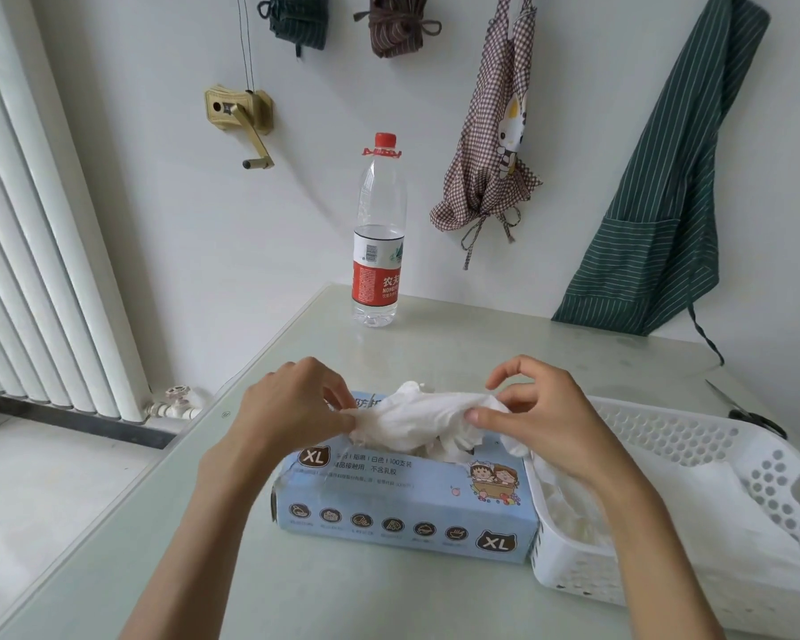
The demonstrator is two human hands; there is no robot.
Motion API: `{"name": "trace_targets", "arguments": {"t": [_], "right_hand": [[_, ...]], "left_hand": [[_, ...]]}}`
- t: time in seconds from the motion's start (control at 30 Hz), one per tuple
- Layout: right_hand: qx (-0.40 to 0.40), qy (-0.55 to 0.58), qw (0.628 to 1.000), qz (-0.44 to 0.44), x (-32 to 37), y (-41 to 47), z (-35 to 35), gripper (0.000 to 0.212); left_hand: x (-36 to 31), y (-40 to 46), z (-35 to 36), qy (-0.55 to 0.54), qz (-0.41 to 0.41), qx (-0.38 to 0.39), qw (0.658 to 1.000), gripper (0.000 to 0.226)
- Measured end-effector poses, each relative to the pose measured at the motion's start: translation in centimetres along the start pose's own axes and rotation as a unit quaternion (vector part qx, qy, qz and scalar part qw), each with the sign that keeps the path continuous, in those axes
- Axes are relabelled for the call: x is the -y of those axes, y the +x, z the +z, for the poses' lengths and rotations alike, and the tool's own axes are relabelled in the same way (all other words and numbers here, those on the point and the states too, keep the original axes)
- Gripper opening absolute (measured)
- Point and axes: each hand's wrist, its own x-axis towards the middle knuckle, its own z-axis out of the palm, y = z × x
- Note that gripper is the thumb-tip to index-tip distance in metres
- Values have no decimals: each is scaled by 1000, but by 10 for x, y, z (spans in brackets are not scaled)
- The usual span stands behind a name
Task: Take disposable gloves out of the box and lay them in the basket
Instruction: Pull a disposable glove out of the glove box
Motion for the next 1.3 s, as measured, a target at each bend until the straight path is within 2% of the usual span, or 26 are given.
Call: {"name": "trace_targets", "arguments": {"t": [0.1,0.17,0.23,0.33,0.4,0.47,0.53,0.57,0.67,0.77,0.83,0.97,1.2,1.3], "right_hand": [[102,-113,988,-29,6,-6,3,67],[113,-211,967,-83,12,-8,12,74],[62,-248,958,-132,17,-6,21,61],[-34,-285,944,-164,11,-2,30,30],[-67,-262,951,-148,4,0,28,12],[-62,-186,973,-123,0,-1,22,7],[-32,-126,986,-105,1,-3,21,12],[-21,-108,988,-104,2,-3,22,14],[-18,-57,992,-110,6,-3,27,14],[25,3,998,-66,10,-4,31,27],[28,-9,999,-39,11,-5,35,37],[-79,-31,995,-55,7,0,32,10],[-8,40,999,23,4,-1,16,6],[0,70,996,48,6,-1,10,9]], "left_hand": [[1,-4,-8,-63,49,91,993,9],[-3,-6,-10,-85,76,85,990,11],[-8,-6,-10,-101,93,63,989,13],[-15,-11,-15,-167,118,69,976,18],[-15,-12,-18,-237,122,80,961,27],[-8,-9,-17,-246,107,68,961,26],[0,-3,-12,-189,95,55,976,14],[1,-2,-9,-175,96,56,978,16],[-9,1,4,-211,115,51,969,35],[-22,4,18,-227,126,8,966,23],[-26,5,23,-227,117,-18,967,9],[-22,5,21,-259,85,-25,962,6],[-19,4,16,-202,74,-19,976,13],[-18,3,13,-265,85,-2,960,14]]}}
